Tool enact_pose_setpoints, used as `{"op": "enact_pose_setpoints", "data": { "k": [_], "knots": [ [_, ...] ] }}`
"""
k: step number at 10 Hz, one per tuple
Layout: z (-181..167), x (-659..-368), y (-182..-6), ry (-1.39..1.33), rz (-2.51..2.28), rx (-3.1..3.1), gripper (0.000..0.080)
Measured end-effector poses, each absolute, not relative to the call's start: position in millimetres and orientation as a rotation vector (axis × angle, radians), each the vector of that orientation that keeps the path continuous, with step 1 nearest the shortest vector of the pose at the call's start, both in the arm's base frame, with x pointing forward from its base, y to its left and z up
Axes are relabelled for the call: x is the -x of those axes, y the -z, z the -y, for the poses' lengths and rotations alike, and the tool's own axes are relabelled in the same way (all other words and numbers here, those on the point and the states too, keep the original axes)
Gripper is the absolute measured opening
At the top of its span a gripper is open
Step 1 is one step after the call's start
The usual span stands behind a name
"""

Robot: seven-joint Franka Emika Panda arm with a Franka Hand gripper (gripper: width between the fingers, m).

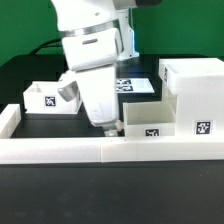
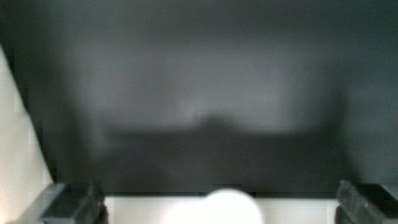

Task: Assemble drawer

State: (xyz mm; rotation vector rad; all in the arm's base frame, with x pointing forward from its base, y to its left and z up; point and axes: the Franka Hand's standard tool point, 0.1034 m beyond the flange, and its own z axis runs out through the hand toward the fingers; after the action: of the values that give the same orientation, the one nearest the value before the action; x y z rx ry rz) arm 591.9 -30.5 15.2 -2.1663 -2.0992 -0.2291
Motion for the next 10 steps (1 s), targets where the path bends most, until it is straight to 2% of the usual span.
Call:
{"op": "enact_pose_setpoints", "data": {
  "k": [7, 10],
  "knots": [
    [7.1, -596.4, -20.2, 0.206, 2.127, 2.175, 0.0649],
    [8.6, -596.0, -19.8, 0.205, 2.124, 2.178, 0.0649]
  ]
}}
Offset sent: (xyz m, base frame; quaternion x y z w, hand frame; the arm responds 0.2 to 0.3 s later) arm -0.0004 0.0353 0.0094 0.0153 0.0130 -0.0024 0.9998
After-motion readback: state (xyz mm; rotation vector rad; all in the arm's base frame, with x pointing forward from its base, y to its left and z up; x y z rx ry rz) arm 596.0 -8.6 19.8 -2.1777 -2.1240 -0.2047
